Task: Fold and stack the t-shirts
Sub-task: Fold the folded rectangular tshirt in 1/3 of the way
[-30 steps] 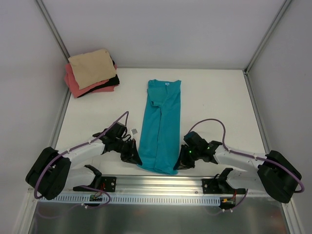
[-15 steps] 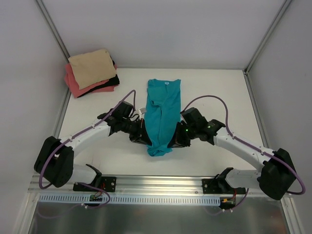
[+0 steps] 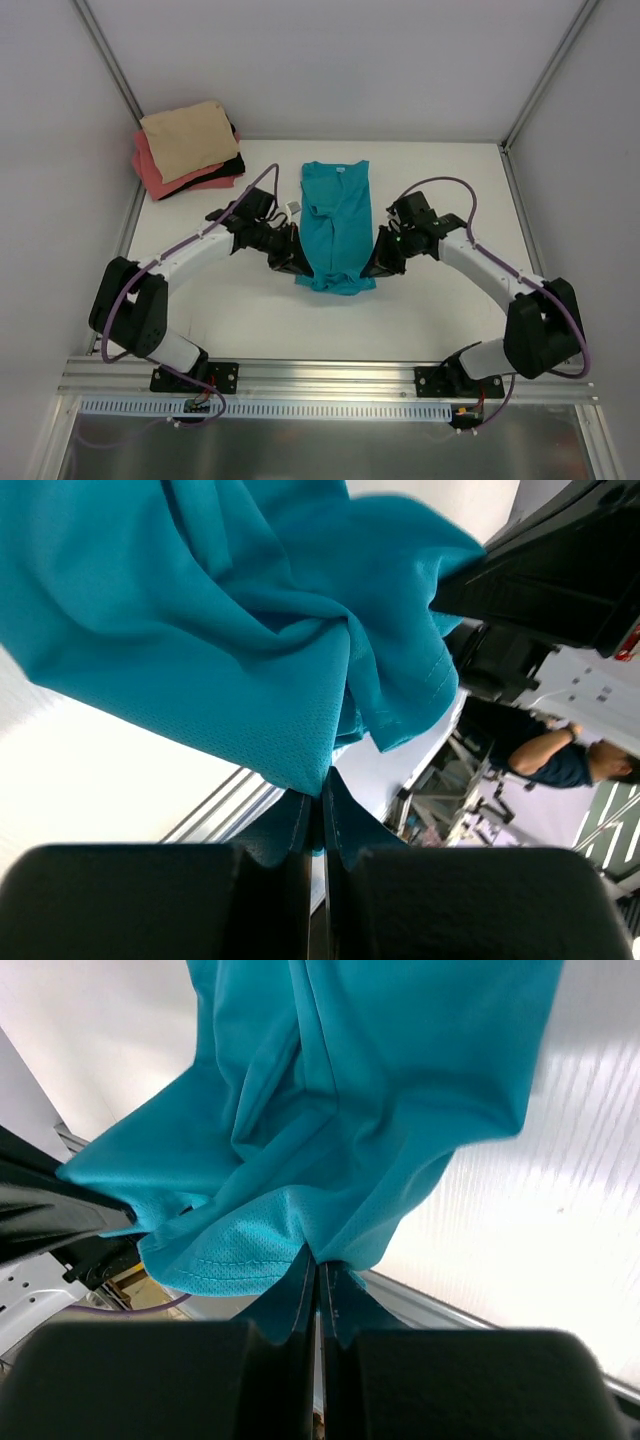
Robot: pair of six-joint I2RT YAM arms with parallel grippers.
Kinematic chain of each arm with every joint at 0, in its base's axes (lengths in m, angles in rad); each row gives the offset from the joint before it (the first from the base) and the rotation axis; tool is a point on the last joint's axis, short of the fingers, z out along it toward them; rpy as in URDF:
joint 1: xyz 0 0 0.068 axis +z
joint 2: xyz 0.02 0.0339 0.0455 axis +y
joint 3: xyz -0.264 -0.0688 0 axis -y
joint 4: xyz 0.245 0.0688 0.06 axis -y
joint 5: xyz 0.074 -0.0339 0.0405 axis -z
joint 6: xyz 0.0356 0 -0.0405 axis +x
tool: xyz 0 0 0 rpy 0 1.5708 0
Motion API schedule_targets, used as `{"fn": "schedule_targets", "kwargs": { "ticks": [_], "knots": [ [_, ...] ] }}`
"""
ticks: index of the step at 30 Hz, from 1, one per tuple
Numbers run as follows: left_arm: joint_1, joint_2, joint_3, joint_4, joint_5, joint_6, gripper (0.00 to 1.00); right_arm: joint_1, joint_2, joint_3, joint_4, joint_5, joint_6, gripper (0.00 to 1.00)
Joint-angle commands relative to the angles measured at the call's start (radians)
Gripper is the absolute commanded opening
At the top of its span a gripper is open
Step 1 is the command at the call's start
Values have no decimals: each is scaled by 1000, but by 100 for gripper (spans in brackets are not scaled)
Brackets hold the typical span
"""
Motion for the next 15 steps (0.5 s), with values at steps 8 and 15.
{"fn": "schedule_targets", "kwargs": {
  "ticks": [8,15],
  "knots": [
    [152,253,250,-57,34,72,0,-142,282,276,-64,-126,-187,1],
    [180,438,439,1,15,37,99,-264,520,585,-156,-125,-281,100]
  ]
}}
